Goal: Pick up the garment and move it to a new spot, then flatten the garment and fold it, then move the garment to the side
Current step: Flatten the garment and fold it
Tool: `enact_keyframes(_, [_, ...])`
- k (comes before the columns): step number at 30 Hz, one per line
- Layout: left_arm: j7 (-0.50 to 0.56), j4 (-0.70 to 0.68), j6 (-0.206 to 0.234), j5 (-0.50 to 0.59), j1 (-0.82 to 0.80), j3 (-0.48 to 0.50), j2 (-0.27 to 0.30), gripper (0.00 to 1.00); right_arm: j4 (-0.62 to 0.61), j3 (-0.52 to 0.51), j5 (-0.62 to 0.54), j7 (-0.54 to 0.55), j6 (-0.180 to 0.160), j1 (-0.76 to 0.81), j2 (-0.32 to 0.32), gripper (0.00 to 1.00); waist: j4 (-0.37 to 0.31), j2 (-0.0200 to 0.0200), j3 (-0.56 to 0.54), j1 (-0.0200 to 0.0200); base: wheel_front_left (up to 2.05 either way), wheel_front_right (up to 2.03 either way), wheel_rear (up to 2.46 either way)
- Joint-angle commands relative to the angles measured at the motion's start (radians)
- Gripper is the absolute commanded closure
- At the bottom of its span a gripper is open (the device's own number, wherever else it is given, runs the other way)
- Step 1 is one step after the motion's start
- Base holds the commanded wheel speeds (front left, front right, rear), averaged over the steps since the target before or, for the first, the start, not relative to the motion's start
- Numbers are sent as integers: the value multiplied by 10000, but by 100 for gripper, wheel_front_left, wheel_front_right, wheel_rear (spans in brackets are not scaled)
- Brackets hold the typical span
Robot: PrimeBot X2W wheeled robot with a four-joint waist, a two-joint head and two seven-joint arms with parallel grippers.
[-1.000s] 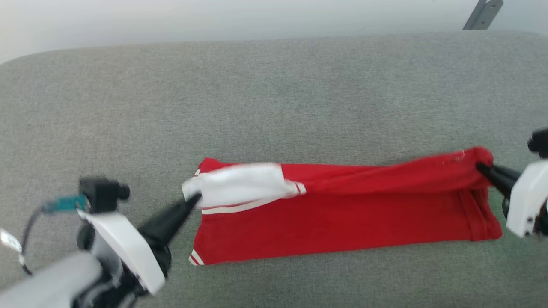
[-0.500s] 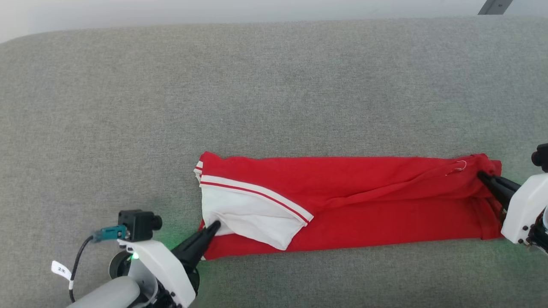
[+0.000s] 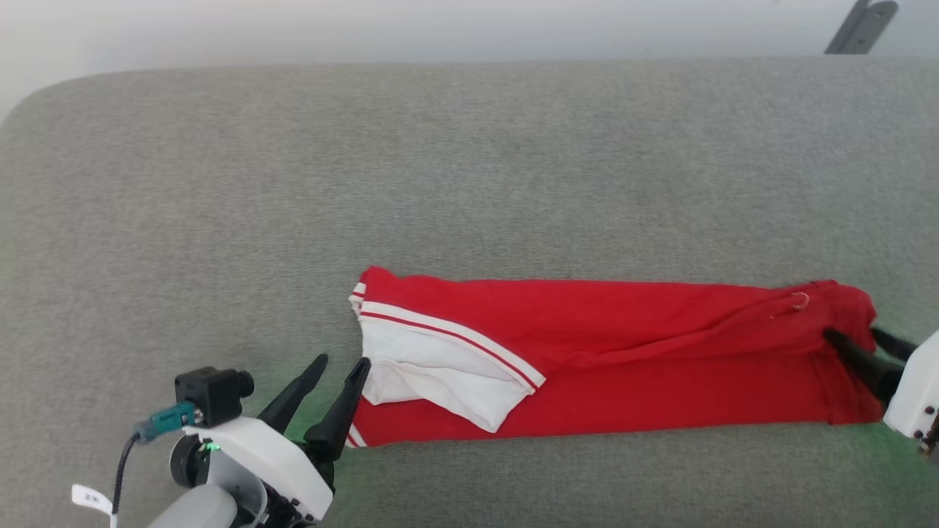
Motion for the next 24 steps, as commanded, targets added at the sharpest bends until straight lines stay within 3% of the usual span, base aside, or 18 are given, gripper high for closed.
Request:
enact_keyframes(1, [-44,86,125,364,230,220,-90,0,157,-115,22,100,-4,120,-10,0,169,0,-95,0,0,0,0])
enact_keyframes(4, [-46,349,185,1028,736,1069,-699,0,596,-258,21,347,-3,156,200,0,391,0,-158,0,0,0,0])
enact_keyframes(11, [-46,812,-287,2653,1699,3418,-1904,0,1626,-564,-61,908,-4,183,275,0,849,0,-296,0,0,0,0])
enact_keyframes(18, [-46,44,-52,6037,2479,5841,-2777,0,2043,-496,-121,1427,-4,102,479,0,1075,0,-302,0,0,0,0])
enact_keyframes(24, [-45,-931,-154,8260,2988,7136,-3578,0,2162,-378,-292,1551,-3,-74,640,0,1146,0,-257,0,0,0,0])
